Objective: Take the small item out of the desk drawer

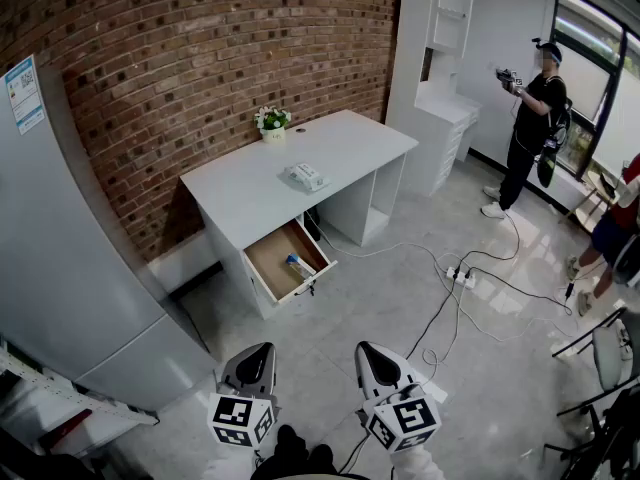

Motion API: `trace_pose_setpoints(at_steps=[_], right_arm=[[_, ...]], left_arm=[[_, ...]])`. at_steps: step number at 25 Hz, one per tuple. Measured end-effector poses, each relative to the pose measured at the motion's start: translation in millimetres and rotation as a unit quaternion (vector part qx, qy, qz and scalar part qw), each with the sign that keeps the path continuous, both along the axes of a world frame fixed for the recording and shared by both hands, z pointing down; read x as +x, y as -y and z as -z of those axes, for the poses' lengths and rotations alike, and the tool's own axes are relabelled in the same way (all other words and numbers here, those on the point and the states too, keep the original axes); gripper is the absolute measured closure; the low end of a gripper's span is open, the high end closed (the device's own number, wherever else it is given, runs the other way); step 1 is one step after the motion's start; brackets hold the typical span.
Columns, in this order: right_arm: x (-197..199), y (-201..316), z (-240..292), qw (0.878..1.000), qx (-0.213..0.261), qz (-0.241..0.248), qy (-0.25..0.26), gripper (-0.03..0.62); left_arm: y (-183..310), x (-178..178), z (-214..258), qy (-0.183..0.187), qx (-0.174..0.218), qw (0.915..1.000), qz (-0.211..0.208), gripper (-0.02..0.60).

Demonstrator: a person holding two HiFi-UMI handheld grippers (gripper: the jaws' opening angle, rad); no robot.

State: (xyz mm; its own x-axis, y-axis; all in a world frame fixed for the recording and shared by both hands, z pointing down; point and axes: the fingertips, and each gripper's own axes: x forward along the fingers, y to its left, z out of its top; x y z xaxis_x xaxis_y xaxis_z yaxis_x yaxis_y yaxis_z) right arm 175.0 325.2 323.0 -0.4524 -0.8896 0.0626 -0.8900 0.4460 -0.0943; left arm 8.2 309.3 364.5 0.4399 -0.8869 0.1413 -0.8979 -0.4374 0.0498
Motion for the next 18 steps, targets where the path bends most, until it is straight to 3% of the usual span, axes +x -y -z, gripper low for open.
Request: trace_pose_setpoints(at_steps=[18], right_arm=[[1.7,-13.5,-8.9,1.0,-0.009,0.022,-0.003,0.562]], left_arm=[[-19.7,18.8,-3.5,0.004,-0.001,1.0,-0.004,0.565]])
